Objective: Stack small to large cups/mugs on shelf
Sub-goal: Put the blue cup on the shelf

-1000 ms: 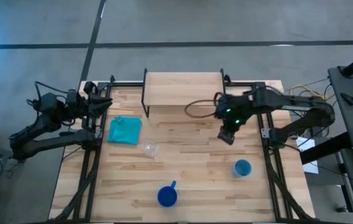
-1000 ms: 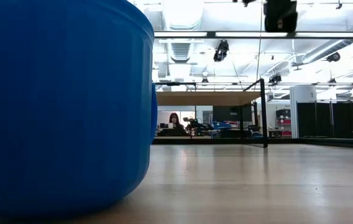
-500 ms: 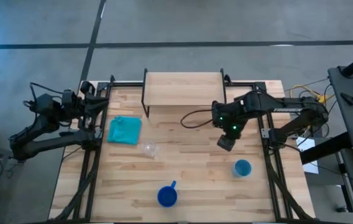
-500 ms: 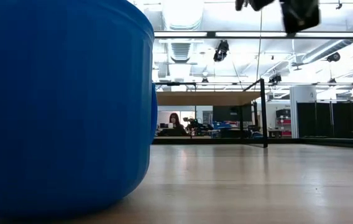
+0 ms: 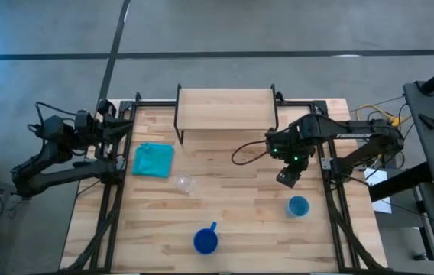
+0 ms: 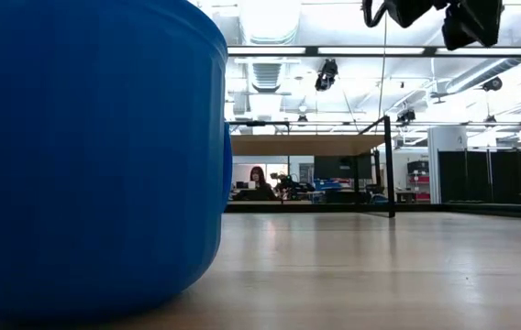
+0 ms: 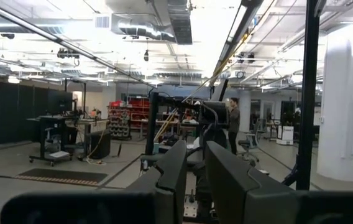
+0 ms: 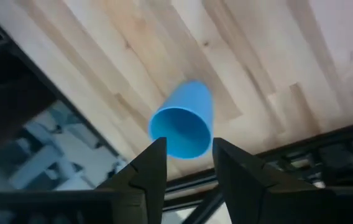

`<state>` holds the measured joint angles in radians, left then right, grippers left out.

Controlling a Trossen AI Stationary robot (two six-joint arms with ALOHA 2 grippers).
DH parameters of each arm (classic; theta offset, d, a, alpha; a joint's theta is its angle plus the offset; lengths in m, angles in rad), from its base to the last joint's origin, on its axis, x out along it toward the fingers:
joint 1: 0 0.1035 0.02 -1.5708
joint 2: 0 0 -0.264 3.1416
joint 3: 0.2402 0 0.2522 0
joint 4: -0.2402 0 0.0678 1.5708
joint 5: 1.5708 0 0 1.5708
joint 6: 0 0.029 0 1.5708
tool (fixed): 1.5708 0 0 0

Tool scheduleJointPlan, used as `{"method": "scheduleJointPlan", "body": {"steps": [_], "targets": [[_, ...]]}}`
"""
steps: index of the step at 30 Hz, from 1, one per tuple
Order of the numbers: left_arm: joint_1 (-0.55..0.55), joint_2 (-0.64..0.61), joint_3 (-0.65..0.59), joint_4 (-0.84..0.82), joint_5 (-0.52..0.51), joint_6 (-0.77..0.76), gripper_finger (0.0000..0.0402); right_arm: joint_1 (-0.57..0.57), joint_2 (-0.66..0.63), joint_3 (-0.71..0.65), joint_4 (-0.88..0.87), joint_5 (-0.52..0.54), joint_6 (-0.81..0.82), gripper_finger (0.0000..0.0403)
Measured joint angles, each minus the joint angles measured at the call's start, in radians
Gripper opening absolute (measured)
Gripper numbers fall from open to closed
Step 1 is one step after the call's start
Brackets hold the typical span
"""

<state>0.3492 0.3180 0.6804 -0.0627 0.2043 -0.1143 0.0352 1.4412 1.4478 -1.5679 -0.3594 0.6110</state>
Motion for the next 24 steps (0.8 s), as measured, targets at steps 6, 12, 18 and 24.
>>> {"method": "scheduleJointPlan", "body": {"steps": [6,12,18,24], "targets": [[0.0,-0.002,0.0,0.0,0.0,0.0,0.0047,0.083,0.012,-0.062,0.001,0.021,-0.016,0.0125],[0.0,-0.003,0.0,0.001,0.0,0.0,0.0047,0.178,0.015,-0.183,0.01,0.02,0.007,0.0125],[0.0,-0.003,0.0,0.001,0.0,0.0,0.0047,0.232,0.01,-0.279,0.08,0.021,0.04,0.0125],[0.0,-0.003,0.0,0.001,0.0,0.0,0.0047,0.24,0.007,-0.35,0.227,0.05,0.045,0.0125]]}}
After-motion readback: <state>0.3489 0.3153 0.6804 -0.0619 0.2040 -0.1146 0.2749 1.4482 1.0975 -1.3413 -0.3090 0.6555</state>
